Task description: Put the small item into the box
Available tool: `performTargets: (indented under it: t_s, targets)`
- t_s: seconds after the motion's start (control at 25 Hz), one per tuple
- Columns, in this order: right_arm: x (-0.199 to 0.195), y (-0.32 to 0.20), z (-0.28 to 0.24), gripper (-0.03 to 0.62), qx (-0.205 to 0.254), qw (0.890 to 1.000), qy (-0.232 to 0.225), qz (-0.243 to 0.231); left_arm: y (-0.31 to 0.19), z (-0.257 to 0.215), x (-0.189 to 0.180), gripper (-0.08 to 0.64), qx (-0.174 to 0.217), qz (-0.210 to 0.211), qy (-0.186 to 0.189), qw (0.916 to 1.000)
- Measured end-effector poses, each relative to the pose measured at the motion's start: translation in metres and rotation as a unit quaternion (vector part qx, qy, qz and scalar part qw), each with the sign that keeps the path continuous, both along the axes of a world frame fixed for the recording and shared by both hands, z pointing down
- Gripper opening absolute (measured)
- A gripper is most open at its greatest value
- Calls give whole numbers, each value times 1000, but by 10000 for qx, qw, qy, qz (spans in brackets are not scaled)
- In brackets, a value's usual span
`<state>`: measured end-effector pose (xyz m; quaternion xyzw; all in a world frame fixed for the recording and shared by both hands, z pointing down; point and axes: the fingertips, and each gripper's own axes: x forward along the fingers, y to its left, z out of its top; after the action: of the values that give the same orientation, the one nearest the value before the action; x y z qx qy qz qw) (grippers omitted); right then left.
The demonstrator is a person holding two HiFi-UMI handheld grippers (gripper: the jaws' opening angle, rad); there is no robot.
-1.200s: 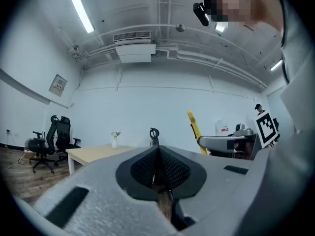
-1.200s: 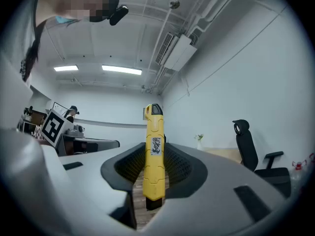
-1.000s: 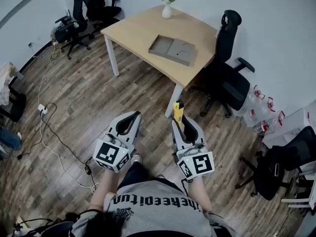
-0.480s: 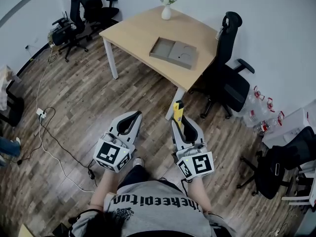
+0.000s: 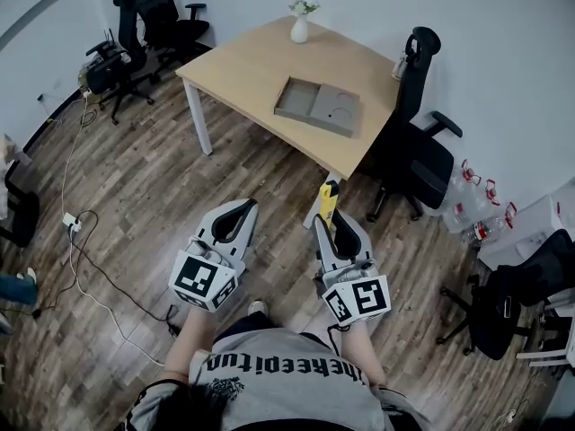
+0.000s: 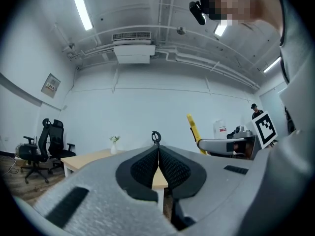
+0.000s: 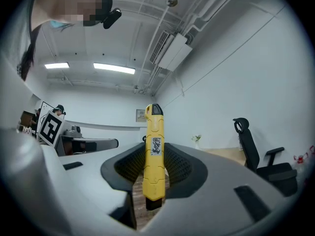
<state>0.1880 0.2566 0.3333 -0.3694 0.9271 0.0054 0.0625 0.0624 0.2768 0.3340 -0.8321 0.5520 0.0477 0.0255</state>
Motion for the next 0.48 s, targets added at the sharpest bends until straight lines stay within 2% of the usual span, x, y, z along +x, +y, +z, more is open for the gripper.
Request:
performTargets:
  t_s: [0.48]
  targets:
    - [-37, -21, 2, 120, -29, 9998, -35, 191, -23, 1, -35, 17, 41, 260, -3, 9997]
